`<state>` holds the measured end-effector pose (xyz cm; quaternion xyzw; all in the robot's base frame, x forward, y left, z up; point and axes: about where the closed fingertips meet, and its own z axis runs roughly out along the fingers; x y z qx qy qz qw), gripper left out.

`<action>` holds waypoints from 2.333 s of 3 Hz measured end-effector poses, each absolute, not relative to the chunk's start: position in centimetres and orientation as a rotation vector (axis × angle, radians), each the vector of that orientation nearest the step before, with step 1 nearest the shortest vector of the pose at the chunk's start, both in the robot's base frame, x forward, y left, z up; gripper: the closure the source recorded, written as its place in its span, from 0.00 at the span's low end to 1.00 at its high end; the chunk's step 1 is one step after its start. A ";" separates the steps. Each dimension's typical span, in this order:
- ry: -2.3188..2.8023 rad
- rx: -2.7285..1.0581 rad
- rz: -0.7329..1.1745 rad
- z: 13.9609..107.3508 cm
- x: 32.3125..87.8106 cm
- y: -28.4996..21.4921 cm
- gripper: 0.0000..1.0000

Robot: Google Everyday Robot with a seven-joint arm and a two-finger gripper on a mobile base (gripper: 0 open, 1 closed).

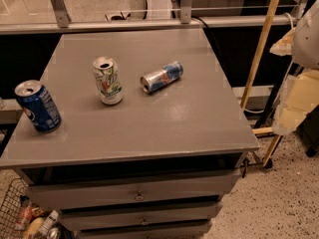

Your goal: Pick pepsi can

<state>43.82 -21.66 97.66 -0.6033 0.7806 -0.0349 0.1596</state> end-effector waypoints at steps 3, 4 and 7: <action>2.104 -1.757 0.239 93.2 45.8 -15.1 0.00; 1.936 -1.758 0.517 90.8 46.6 -7.3 0.00; 1.884 -1.739 0.659 89.1 46.2 -4.3 0.00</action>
Offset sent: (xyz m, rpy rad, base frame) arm 0.0147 0.0333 -0.0347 0.1916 0.0834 0.0454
